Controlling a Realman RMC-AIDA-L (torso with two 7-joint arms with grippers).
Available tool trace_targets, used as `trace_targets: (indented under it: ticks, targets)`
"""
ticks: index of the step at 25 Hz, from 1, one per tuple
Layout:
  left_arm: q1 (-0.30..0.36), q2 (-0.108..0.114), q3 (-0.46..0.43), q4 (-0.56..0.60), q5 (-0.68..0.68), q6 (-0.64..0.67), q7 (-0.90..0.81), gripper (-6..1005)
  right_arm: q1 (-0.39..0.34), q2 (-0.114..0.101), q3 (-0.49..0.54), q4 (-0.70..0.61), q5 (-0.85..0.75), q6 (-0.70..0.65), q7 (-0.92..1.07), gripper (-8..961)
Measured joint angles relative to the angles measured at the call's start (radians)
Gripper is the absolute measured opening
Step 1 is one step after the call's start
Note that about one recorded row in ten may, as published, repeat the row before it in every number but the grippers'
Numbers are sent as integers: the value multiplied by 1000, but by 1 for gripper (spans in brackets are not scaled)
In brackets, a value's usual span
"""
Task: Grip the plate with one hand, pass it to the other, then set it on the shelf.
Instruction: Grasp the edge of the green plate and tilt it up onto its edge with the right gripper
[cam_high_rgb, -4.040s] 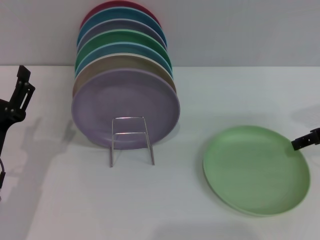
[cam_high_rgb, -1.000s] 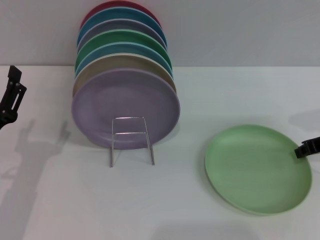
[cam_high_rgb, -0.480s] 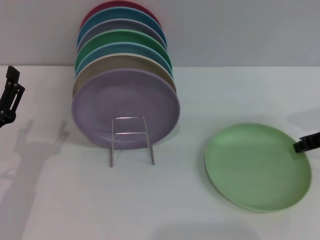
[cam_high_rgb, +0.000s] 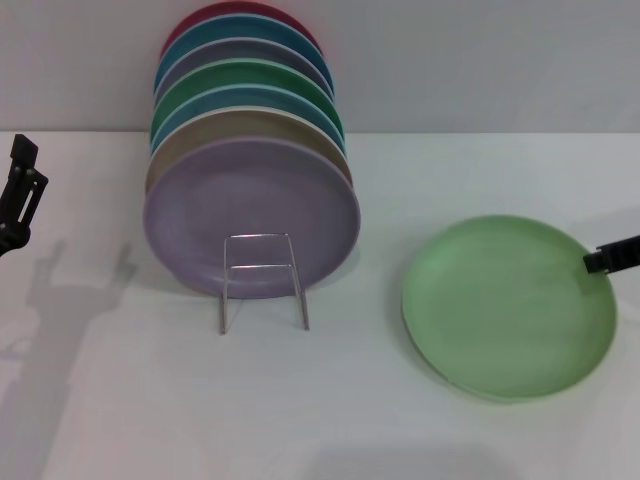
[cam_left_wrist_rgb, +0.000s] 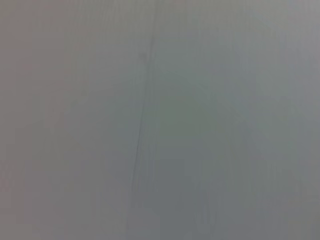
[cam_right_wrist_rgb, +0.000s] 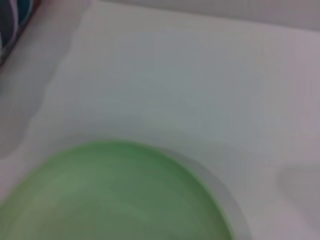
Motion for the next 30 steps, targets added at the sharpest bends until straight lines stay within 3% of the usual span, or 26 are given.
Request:
trace_targets:
  ticks: [7,13,22,30]
  targets:
    - [-1,0,0,2,0,2,0,859,-50,10,-18,152,78,-10,-11,13]
    - [-1,1,-1,3,-1,4,1,859,-122,13,-107,301,101,-88,-7,13]
    - [-4,2,-2,11,-2,6,-3,859,-190,13,-223,377,94,-242,0,14]
    - [-5,2,-2,11,-2,6,-4,859,-267,14,-360,401,34,-458,0,13]
